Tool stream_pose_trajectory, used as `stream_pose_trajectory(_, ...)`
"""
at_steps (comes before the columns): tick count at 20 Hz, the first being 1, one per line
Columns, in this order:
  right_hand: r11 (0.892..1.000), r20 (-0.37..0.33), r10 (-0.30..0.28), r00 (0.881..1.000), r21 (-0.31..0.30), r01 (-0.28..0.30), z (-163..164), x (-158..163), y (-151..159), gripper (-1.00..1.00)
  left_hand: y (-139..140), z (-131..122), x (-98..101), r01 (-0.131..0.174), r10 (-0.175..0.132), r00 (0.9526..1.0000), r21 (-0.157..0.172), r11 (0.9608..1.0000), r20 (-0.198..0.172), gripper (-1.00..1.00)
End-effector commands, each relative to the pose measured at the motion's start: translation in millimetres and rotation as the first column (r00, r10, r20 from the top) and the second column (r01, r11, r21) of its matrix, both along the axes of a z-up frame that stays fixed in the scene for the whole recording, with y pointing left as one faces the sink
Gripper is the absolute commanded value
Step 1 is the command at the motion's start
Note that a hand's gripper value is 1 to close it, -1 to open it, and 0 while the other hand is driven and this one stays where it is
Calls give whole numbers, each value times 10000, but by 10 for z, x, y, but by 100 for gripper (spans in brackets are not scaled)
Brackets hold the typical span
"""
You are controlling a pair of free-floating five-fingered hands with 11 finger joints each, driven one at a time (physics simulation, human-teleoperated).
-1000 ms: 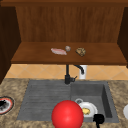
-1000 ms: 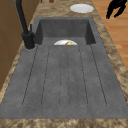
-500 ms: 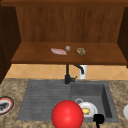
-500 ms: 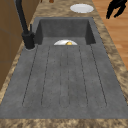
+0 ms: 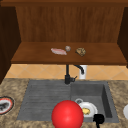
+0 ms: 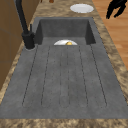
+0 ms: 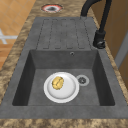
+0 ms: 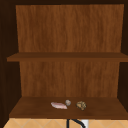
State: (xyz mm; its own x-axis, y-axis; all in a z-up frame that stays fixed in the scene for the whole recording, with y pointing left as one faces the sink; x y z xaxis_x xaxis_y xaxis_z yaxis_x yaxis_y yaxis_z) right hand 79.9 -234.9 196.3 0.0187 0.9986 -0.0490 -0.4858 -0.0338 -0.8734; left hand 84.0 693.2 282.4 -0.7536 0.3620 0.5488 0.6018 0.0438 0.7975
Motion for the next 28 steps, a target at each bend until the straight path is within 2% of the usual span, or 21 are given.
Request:
stream_pose_trajectory(1, 10000, 0, 0, 10000, 0, 0, 0, 0, 0, 0, 138, 0, 61, -19, -18, 9923, -296, 9996, -1239, -100)
stream_pose_trajectory(5, 10000, 0, 0, 10000, 0, 0, 0, 0, 0, 0, 282, 137, 93, -170, 97, 9854, -417, 9990, -1698, -100)
stream_pose_trajectory(7, 10000, 0, 0, 10000, 0, 0, 0, 0, 0, 0, 330, 220, 132, -163, 64, 9836, -532, 9985, -1801, -100)
stream_pose_trajectory(11, 10000, 0, 0, 10000, 0, 0, 0, 0, 0, 0, 429, 381, 177, -113, -4, 9788, -561, 9984, -2046, -100)
stream_pose_trajectory(14, 10000, 0, 0, 10000, 0, 0, 0, 0, 0, 0, 487, 525, 204, -105, -22, 9777, -593, 9982, -2100, -100)
stream_pose_trajectory(15, 10000, 0, 0, 10000, 0, 0, 0, 0, 0, 0, 493, 585, 197, -103, -25, 9785, -611, 9981, -2061, -100)
stream_pose_trajectory(18, 10000, 0, 0, 10000, 0, 0, 0, 0, 0, 0, 450, 832, 107, -16, -77, 9870, -580, 9983, -1608, -100)
stream_pose_trajectory(19, 10000, 0, 0, 10000, 0, 0, 0, 0, 0, 0, 408, 881, 76, 42, -112, 9880, -455, 9990, -1543, -100)
stream_pose_trajectory(20, 10000, 0, 0, 10000, 0, 0, 0, 0, 0, 0, 381, 922, 63, 119, -164, 9915, -352, 9993, -1292, -100)
stream_pose_trajectory(21, 10000, 0, 0, 10000, 0, 0, 0, 0, 0, 0, 355, 945, 56, 153, -169, 9962, -198, 9997, -852, -100)
stream_pose_trajectory(22, 10000, 0, 0, 10000, 0, 0, 0, 0, 0, 0, 444, 791, 67, 112, -129, 9900, -128, 9999, -1406, -100)
stream_pose_trajectory(23, 10000, 0, 0, 10000, 0, 0, 0, 0, 0, 0, 367, 894, 100, 157, -179, 9944, -220, 9996, -1044, -100)
stream_pose_trajectory(24, 10000, 0, 0, 10000, 0, 0, 0, 0, 0, 0, 410, 856, 95, 63, -97, 9909, -261, 9996, -1345, -100)
stream_pose_trajectory(25, 10000, 0, 0, 10000, 0, 0, 0, 0, 0, 0, 412, 856, 106, 110, -160, 9883, -332, 9994, -1516, -100)
stream_pose_trajectory(26, 10000, 0, 0, 10000, 0, 0, 0, 0, 0, 0, 411, 857, 113, 113, -152, 9877, -261, 9996, -1558, -100)
stream_pose_trajectory(28, 10000, 0, 0, 10000, 0, 0, 0, 0, 0, 0, 393, 867, 104, 119, -155, 9896, -265, 9996, -1430, -100)
